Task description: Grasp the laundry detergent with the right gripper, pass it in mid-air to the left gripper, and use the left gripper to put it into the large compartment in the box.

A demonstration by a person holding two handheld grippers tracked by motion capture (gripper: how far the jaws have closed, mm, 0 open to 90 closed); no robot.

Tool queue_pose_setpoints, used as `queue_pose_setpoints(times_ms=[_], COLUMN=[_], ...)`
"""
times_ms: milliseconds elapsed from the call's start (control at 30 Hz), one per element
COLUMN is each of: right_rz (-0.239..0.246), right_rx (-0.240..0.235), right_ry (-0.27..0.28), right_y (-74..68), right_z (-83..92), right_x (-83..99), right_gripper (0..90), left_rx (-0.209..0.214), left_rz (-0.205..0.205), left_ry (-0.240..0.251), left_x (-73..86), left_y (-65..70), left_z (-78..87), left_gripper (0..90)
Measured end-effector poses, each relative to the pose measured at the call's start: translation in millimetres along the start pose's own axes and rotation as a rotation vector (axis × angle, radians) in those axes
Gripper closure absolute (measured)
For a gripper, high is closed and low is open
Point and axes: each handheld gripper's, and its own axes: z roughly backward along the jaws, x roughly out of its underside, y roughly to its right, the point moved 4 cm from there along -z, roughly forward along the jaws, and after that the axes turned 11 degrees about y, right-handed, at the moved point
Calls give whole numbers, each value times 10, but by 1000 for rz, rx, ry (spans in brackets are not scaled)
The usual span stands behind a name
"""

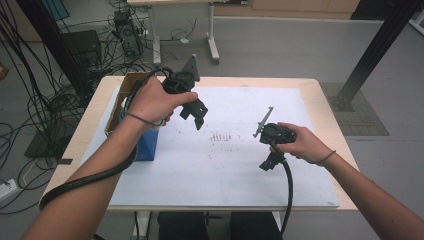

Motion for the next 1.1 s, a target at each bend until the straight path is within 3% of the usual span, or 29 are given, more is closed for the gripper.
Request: queue_pose_setpoints(times_ms=[333,500,667,1100], right_rz=[-14,-17,-12,-15], right_rx=[4,2,5,10], right_ry=[2,3,1,-5], right_y=[-9,-30,-60,-42], right_z=[-22,-42,-34,-2], right_x=[17,15,4,-7], right_gripper=[48,48,48,47], left_rx=[12,-5,14,13], left_rz=[-11,-26,-28,-40], left_ry=[-6,-34,-51,-83], left_x=[60,133,191,263], left_y=[83,117,159,206], left_z=[-323,-534,-740,-929], left_gripper=[48,48,50,51])
